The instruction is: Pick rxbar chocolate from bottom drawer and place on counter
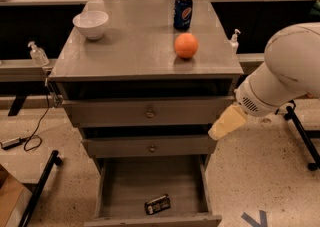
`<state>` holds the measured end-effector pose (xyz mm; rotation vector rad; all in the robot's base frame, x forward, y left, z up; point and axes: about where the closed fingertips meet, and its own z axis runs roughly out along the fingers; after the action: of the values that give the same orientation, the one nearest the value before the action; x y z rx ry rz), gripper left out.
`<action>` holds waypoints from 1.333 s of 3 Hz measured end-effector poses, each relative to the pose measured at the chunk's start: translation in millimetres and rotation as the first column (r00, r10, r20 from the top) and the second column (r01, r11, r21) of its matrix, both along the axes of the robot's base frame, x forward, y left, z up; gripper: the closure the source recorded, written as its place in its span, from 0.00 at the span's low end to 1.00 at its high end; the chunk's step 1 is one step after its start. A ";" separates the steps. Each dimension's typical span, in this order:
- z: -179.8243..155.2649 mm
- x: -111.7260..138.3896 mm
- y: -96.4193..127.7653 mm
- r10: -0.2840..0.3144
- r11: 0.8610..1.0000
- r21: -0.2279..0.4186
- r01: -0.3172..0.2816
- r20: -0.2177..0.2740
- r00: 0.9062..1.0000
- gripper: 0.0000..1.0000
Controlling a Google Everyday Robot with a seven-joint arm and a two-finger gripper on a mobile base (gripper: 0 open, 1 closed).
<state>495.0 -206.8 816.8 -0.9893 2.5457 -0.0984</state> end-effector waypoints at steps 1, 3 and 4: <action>-8.4 -2.3 -4.1 -0.024 1.000 -0.011 0.023 -0.051 0.998 0.00; -98.2 7.4 27.0 -0.174 0.977 0.089 0.193 -0.186 0.967 0.00; -143.9 11.3 38.8 -0.265 0.951 0.097 0.293 -0.233 0.936 0.00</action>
Offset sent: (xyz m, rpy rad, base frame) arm 0.0098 0.0360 -0.1078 0.1504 0.2174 -0.2027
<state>506.3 -168.0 672.9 -0.6115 2.8384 0.1016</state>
